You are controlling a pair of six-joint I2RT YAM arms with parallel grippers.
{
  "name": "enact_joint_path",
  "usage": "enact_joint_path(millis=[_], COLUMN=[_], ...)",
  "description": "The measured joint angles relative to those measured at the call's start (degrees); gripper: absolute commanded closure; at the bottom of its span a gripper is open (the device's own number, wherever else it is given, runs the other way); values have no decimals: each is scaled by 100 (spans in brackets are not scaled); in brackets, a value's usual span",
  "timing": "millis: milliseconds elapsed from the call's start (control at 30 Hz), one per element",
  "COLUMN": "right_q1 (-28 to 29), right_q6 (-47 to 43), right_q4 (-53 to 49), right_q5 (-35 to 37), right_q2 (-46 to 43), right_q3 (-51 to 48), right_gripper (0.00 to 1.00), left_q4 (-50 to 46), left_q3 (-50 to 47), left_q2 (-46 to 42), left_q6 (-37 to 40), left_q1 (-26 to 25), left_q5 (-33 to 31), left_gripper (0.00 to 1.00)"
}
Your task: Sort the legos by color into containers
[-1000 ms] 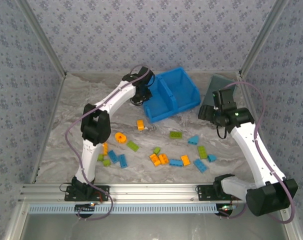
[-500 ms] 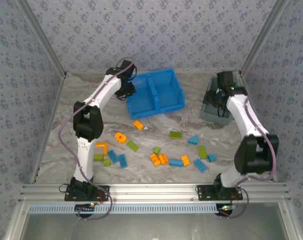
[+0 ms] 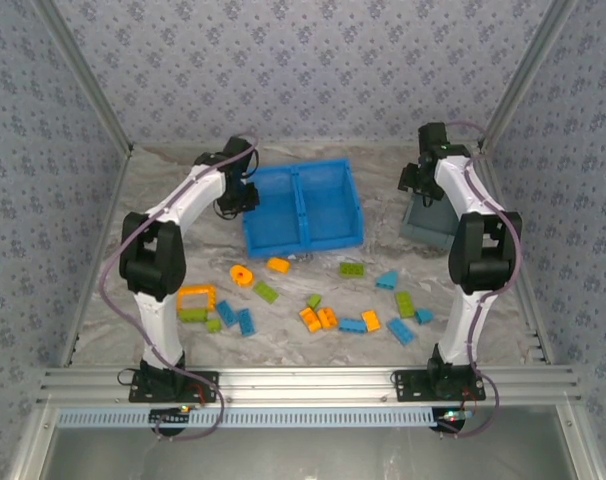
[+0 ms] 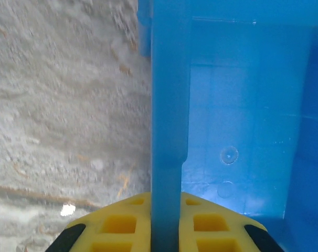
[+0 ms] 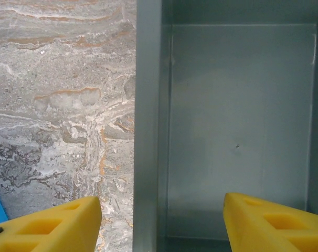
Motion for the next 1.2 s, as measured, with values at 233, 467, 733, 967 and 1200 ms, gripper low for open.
enact_joint_path(millis=[233,467,733,967,1200], right_q1=[37,101,647,1672,2354], right_q6=[-136,-297,-385,-186,227], right_q4=[-142,-426,-551,-516,-546], right_q5=[44,188,267,146,28], right_q2=[225,756,765,765,817], right_q3=[380,981,984,997,1440], right_gripper=[48,77,84,85,84], left_q4=[116,-81,-212,-199,-114], left_q3=[-455,553,1434,1128,778], left_q2=[-345,184,789,728,535], left_q6=[-4,179,872,1434,1729], left_q1=[-37,188,675,1084,1316], left_q5=[52,-55,-70,-72,-74], left_gripper=[100,100,100,100,100])
